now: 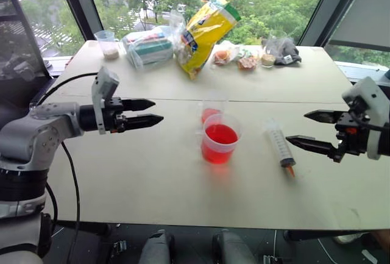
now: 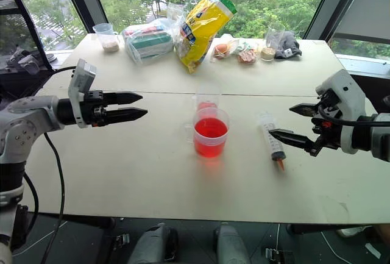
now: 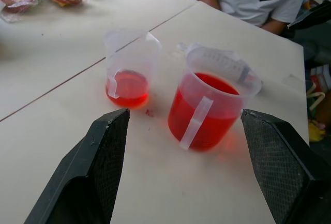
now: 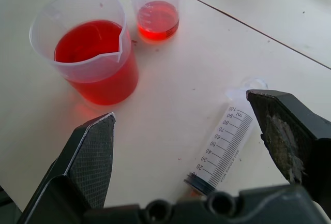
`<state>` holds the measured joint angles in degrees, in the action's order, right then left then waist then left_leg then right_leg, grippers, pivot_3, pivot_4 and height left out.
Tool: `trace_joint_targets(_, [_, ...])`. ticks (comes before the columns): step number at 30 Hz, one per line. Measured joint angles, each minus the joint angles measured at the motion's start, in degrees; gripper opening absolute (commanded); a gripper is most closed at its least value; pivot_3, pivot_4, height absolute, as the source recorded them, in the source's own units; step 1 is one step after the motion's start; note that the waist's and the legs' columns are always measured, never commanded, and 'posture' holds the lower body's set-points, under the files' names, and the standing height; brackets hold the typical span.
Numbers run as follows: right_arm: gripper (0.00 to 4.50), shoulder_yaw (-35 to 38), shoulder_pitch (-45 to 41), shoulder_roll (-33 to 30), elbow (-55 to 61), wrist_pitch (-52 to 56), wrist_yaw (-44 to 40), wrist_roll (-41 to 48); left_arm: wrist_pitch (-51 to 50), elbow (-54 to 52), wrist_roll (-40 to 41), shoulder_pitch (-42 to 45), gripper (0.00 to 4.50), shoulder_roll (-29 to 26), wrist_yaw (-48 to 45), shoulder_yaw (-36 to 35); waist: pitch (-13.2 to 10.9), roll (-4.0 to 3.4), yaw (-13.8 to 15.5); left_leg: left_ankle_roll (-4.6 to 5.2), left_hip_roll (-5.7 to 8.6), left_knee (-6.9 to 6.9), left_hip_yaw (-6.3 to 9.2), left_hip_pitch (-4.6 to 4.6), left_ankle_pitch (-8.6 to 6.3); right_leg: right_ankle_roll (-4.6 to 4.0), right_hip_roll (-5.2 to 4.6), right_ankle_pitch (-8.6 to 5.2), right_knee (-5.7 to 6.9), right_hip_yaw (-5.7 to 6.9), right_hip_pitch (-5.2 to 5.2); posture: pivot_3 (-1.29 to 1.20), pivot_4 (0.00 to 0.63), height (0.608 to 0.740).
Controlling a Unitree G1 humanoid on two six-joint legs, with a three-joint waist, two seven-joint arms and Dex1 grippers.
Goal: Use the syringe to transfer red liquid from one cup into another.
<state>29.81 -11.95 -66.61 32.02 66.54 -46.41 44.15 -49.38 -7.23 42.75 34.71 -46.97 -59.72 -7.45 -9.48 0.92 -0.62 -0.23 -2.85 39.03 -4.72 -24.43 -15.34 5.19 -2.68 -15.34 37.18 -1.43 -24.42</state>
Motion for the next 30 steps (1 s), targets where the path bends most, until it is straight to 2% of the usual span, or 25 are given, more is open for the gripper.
trace_joint_targets(25, [4.46, -1.36, -0.53, 1.01, 1.38, -0.47, 5.68, 1.73, 0.21, 2.73, -0.28, 4.29, 3.52, 1.04, -1.0, 0.49, 0.0, 0.0, -0.03, 0.0, 0.01, 0.02, 0.0, 0.0, 0.0, 0.13, 0.02, 0.07, 0.03, 0.0, 0.0, 0.0, 0.15, 0.74])
trace_joint_targets(30, [4.46, -2.95, -4.39, 1.15, -1.57, 3.13, 8.16, 2.74, 0.85, 3.33, -0.93, 4.3, 3.52, 2.07, -1.47, 1.81, 0.0, 0.0, -0.16, 0.0, 0.0, 0.05, 0.0, 0.02, 0.0, 0.12, 0.02, 0.07, 0.06, -0.02, 0.0, 0.0, 0.15, 0.74])
